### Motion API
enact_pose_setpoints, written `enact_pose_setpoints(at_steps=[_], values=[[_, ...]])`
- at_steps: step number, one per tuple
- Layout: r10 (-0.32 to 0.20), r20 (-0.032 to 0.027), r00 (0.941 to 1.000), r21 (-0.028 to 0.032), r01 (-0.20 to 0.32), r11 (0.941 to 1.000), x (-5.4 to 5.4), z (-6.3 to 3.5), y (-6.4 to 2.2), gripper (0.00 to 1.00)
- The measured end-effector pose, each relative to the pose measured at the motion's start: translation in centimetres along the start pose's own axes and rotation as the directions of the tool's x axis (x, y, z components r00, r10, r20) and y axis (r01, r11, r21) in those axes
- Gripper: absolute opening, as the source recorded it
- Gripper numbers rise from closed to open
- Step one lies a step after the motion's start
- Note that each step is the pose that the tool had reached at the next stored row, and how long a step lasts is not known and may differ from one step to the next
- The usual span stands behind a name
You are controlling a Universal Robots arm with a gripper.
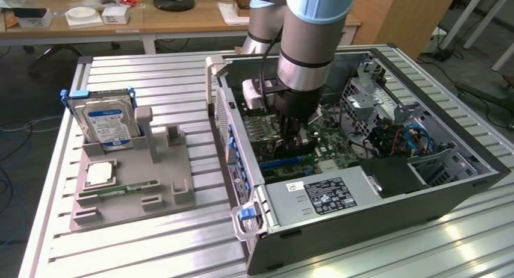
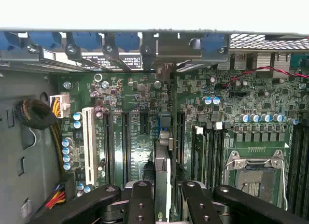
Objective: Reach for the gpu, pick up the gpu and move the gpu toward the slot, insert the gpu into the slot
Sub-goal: 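Insert the gpu into the slot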
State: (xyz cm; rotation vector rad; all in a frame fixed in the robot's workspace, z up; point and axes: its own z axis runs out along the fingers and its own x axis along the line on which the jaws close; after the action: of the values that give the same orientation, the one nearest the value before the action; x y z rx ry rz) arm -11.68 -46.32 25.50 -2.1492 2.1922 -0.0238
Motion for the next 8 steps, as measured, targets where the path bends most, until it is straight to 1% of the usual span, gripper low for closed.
enact_pose_setpoints(at_steps=[3,5,8], values=[[0.001,0.0008,1.0,0.0,-0.001,1.0,0.0,0.13,-0.07,0.26],[0.001,0.0006,1.0,0.0003,-0.001,1.0,0.0,0.25,-0.39,0.26],[0.001,0.0008,1.0,0.0012,-0.001,1.0,0.0,0.43,-1.36,0.26]])
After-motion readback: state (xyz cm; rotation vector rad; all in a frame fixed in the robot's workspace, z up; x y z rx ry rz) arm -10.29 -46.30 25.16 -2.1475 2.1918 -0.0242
